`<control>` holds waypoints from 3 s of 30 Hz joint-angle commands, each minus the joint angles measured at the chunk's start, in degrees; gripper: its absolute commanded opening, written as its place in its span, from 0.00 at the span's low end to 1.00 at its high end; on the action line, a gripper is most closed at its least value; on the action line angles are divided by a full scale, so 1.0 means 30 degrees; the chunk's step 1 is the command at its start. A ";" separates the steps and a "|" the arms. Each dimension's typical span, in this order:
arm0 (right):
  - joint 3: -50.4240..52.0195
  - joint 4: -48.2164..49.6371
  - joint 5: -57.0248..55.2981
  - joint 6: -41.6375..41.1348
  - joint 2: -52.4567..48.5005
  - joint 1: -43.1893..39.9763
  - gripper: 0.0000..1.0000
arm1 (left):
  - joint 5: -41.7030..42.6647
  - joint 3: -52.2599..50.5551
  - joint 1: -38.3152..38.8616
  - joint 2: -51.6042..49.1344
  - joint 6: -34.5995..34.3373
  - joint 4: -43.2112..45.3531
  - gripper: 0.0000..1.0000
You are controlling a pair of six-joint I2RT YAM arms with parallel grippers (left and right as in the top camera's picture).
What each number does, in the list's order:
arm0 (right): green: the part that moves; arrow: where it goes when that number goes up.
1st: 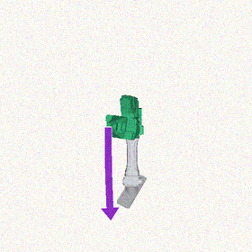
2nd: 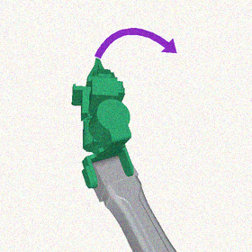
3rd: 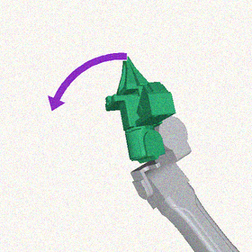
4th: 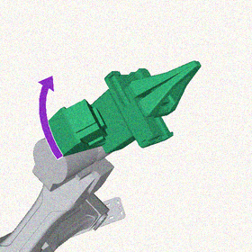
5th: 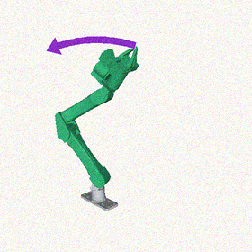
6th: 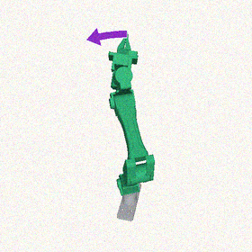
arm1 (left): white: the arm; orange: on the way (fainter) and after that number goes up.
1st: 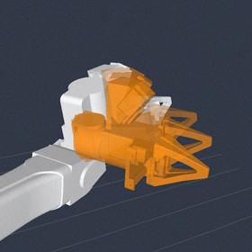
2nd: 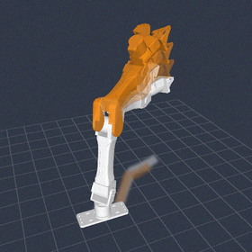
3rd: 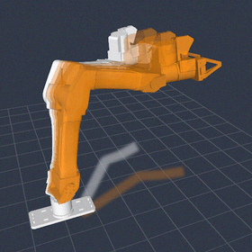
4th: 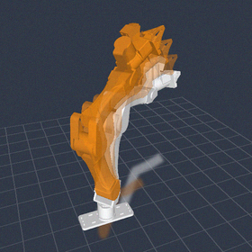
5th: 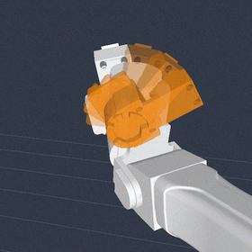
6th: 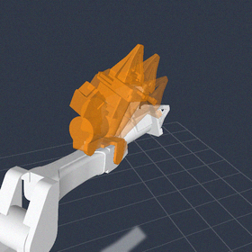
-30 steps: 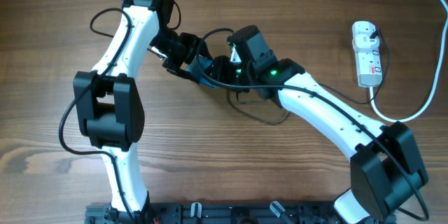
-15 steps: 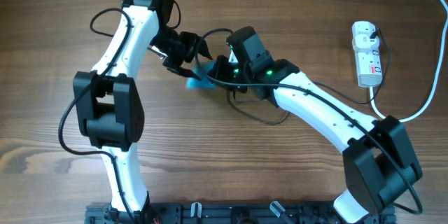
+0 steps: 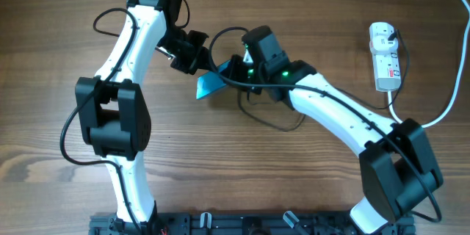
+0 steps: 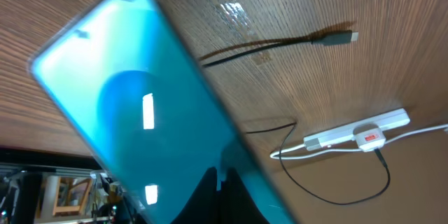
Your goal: Plug charger to phone and switch on socket
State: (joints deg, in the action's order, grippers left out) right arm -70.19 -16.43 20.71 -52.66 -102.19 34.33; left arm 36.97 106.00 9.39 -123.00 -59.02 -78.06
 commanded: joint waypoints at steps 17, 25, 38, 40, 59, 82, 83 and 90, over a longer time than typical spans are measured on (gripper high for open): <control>-0.0131 -0.4524 0.3118 0.2696 1.1344 -1.1526 0.04 | 0.8531 0.0284 0.0087 0.0539 1.3136 0.2317 0.15; 0.1887 -0.6594 -0.2601 -0.1545 1.5686 -1.1511 0.04 | 1.1883 0.0284 0.0678 0.0539 1.4681 0.2324 0.17; 0.9799 1.0397 0.2091 -0.0962 1.3777 -1.1387 0.04 | 1.1876 0.0284 0.1180 0.0539 1.4520 0.3060 0.15; 0.9799 1.2393 0.2091 -0.2076 1.2007 -1.0790 0.04 | 1.1868 0.0284 0.1180 0.0539 1.4309 0.3512 0.12; 0.9792 1.7726 -0.6499 -0.5843 0.6754 -0.6251 0.04 | 1.1788 0.0284 0.1239 0.0539 0.9486 0.6696 0.09; 0.9792 1.6546 -0.5785 -1.3413 0.6732 -0.6244 0.04 | 0.4328 0.0284 0.5464 0.0539 -0.1705 1.7617 0.16; 0.9792 1.6517 -0.5595 -1.3843 0.6732 -0.6244 0.04 | 0.4116 0.0284 0.5464 0.0539 -0.1938 1.8141 0.15; 0.9792 1.6524 -0.3031 -1.6524 0.6732 -0.6244 0.04 | 0.1304 0.0284 0.5807 0.0539 -0.1982 1.9249 0.13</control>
State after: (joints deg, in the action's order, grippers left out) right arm -40.10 32.40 2.61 -99.24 -82.63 14.55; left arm 48.99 106.04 26.44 -122.34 -65.12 -21.21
